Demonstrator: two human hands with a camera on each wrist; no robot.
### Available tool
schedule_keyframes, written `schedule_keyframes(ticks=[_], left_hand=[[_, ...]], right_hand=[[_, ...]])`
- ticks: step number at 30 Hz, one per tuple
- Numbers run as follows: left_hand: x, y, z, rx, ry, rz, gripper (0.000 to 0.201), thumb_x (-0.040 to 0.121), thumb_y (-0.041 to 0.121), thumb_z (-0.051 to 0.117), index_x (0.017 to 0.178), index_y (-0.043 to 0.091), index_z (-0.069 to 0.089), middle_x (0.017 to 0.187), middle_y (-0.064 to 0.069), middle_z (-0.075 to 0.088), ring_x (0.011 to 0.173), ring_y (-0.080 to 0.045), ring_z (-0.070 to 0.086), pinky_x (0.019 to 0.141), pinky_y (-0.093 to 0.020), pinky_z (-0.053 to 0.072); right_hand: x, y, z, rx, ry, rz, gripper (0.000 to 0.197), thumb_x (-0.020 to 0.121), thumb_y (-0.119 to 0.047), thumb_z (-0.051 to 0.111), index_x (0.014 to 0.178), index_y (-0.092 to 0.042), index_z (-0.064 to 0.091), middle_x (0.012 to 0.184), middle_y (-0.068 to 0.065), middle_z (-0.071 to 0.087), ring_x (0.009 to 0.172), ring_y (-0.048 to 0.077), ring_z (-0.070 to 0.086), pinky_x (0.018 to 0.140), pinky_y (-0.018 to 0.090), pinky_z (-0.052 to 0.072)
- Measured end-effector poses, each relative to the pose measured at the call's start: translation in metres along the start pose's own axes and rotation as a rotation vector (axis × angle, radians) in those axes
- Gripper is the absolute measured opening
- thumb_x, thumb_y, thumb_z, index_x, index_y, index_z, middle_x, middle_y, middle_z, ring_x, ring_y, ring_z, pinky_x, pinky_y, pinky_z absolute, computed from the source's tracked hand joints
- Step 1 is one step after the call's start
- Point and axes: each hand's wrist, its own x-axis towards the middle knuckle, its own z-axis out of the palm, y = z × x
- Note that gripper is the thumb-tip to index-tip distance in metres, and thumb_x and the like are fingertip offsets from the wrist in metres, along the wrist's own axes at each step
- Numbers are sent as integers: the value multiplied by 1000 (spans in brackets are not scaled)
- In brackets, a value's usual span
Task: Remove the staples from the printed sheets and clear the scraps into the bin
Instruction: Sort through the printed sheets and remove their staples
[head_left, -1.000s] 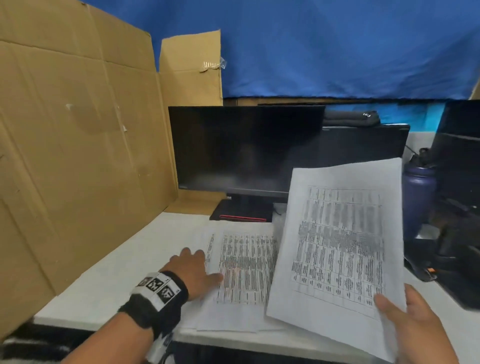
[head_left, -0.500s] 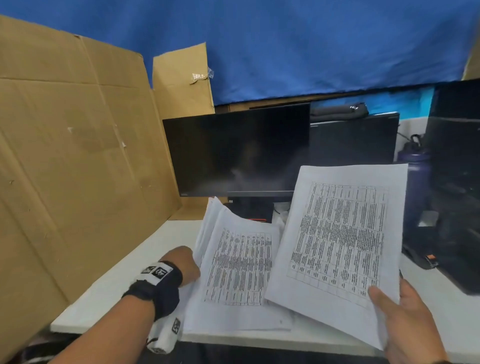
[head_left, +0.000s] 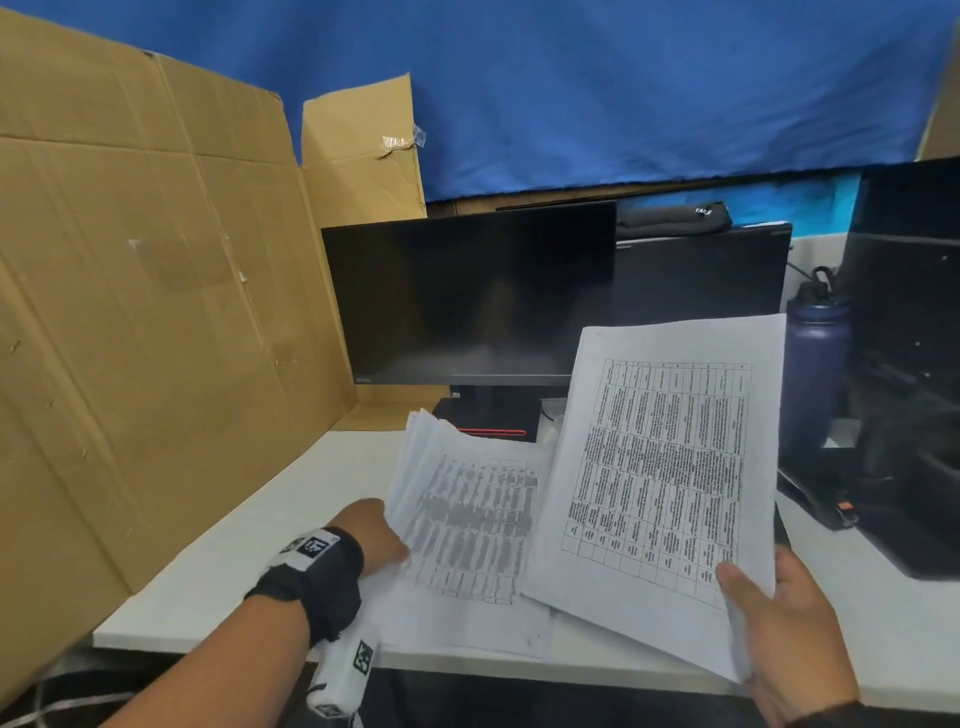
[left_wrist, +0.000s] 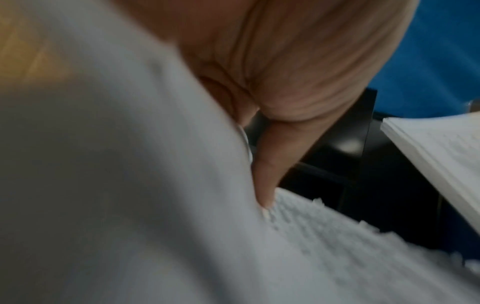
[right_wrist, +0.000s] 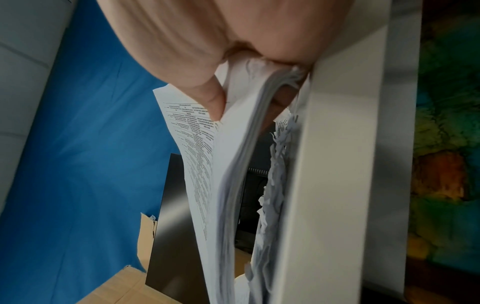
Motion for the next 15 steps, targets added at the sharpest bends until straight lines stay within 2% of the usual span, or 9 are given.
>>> schedule_keyframes(ticks=[4, 7, 10, 11, 13, 15], left_hand=[[-9, -20, -24, -275, 156, 78, 20, 96, 21, 59, 114, 15, 64, 106, -6, 71, 94, -24, 66, 80, -33, 52], [-28, -36, -39, -519, 252, 107, 16, 101, 21, 53, 116, 23, 60, 102, -2, 71, 91, -23, 66, 77, -35, 52], [-49, -45, -49, -768, 341, 131, 20, 103, 26, 49, 118, 30, 61, 105, 2, 74, 97, -23, 69, 88, -45, 55], [-55, -46, -51, -868, 357, 140, 21, 104, 24, 48, 119, 30, 62, 106, 3, 75, 99, -23, 70, 89, -46, 55], [-65, -43, -55, -1068, 345, 140, 23, 106, 18, 48, 119, 28, 64, 107, 3, 76, 99, -22, 71, 83, -42, 56], [-71, -37, -53, -1246, 243, 136, 23, 106, 16, 50, 119, 26, 66, 109, -1, 78, 100, -24, 73, 83, -43, 57]], right_hand=[[-5, -7, 0, 32, -21, 11, 27, 96, -2, 58, 104, -27, 67, 108, -4, 74, 101, 22, 70, 102, 46, 47], [-10, -12, 2, 60, -25, 22, 33, 96, 0, 56, 119, -23, 64, 111, -3, 72, 104, 23, 68, 104, 43, 43], [-15, -18, 5, 51, -21, 26, 36, 97, -1, 56, 126, -20, 61, 109, -4, 71, 103, 21, 67, 104, 41, 42], [-18, -20, 6, 34, -23, 26, 34, 97, -2, 56, 125, -20, 61, 107, -5, 70, 100, 18, 66, 103, 39, 42], [-23, -23, 8, -8, -24, 26, 27, 97, -3, 57, 118, -20, 62, 103, -6, 69, 95, 13, 65, 99, 39, 44], [-31, -24, 15, -68, -28, 20, 23, 95, -5, 60, 104, -26, 65, 106, -3, 71, 95, 18, 67, 99, 44, 48]])
